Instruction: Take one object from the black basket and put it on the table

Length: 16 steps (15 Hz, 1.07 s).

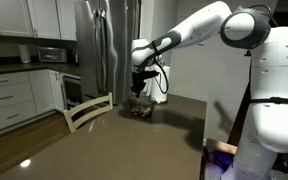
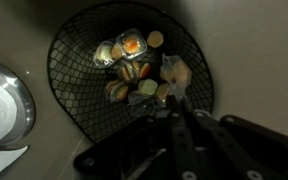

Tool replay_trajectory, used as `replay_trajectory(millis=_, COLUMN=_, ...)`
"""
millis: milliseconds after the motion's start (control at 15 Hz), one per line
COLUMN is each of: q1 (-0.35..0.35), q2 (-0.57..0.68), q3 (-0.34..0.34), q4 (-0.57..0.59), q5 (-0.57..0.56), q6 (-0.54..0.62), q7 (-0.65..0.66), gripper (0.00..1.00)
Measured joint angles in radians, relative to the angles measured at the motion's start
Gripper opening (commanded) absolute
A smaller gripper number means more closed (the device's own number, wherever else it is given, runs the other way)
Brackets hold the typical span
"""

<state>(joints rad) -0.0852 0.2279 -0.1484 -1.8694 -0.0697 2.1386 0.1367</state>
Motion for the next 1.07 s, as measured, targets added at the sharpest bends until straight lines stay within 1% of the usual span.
replay_trajectory(millis=267, q1=0.037, q2=-0.089, q3=0.023, q4=-0.082, q5=-0.057, q6=0.038, q7=0.017, gripper=0.04)
replay_trajectory(millis=533, q1=0.063, q2=-0.145, q3=0.066, q4=-0.139, q5=-0.074, q6=0.043, q7=0.017, gripper=0.04)
replay_trajectory(millis=800, q1=0.098, q2=-0.157, q3=0.124, q4=-0.186, q5=-0.074, q6=0.043, q7=-0.002, gripper=0.04)
replay_trajectory(millis=1067, q1=0.143, q2=-0.141, q3=0.183, q4=-0.24, q5=-0.074, q6=0.043, q7=-0.055, gripper=0.04)
